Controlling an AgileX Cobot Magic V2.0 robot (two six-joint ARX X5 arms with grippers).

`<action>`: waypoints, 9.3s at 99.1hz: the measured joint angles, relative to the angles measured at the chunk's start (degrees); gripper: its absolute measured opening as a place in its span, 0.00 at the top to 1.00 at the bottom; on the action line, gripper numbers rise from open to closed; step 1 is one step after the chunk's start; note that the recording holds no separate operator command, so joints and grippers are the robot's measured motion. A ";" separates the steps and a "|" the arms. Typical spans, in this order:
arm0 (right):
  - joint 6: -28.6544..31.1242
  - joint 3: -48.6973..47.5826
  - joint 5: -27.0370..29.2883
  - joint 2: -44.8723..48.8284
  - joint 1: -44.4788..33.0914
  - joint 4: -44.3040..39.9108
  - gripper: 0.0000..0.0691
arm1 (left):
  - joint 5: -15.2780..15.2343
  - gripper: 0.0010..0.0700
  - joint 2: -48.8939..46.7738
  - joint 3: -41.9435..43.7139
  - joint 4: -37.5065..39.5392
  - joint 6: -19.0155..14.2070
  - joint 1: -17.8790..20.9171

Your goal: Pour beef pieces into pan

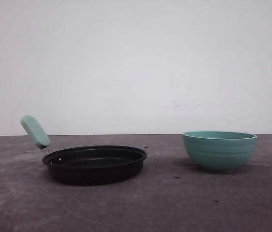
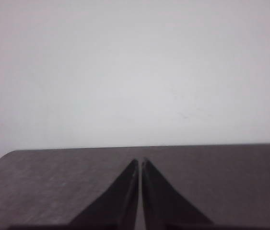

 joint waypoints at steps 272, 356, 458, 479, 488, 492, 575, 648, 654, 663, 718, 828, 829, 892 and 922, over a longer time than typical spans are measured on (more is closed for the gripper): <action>-8.57 5.18 1.84 4.81 1.99 -20.50 0.01 | -6.45 0.30 45.83 -35.34 42.45 -22.53 -19.52; -10.10 -3.48 7.85 19.39 1.60 -18.56 0.31 | -2.95 0.94 34.05 -35.39 41.51 -18.82 -22.77; -4.98 -5.62 -6.01 55.19 -3.28 -4.24 0.69 | 2.49 0.94 16.81 -35.41 24.22 -16.94 -31.28; -3.26 -5.62 -7.15 56.00 -3.17 -2.10 0.69 | 2.36 0.94 16.81 -35.41 24.15 -16.92 -31.34; -2.25 -5.62 -7.23 56.37 -3.17 -2.01 0.69 | 1.97 0.94 16.81 -35.41 24.13 -16.90 -31.34; -1.97 -5.62 -7.41 56.70 -3.17 -2.01 0.69 | 1.75 0.94 16.81 -35.41 24.13 -16.92 -31.34; -1.11 -5.57 -12.85 55.58 -2.40 0.74 0.98 | 0.52 0.94 16.81 -35.41 21.31 -15.80 -31.39; -0.68 -4.68 3.93 31.19 21.77 2.58 0.98 | -0.52 0.94 16.81 -32.76 20.39 -19.12 -33.16; -1.16 -4.68 6.86 31.19 24.06 2.95 0.98 | -0.50 0.94 16.81 -32.13 20.20 -19.19 -33.66; -2.58 -4.68 12.24 31.23 27.52 3.87 0.98 | -0.50 0.94 16.79 -32.04 19.47 -19.56 -34.23; -18.93 -4.68 44.41 32.48 44.44 8.35 0.98 | -0.50 0.94 16.81 -32.04 17.03 -20.04 -34.45; -67.17 -4.70 55.58 34.47 53.55 37.68 0.98 | -0.66 0.94 16.81 -21.70 7.54 -19.76 -31.30; -67.73 -4.70 55.47 34.47 53.66 38.01 0.98 | -0.66 0.94 16.81 -21.68 7.56 -19.76 -31.28; -85.13 -4.70 51.28 34.47 54.84 48.98 0.98 | 0.04 0.94 16.81 -21.31 7.41 -20.22 -29.07; -85.57 -4.70 49.68 34.47 52.96 49.90 0.98 | 0.02 0.94 16.81 -21.31 7.43 -20.22 -28.11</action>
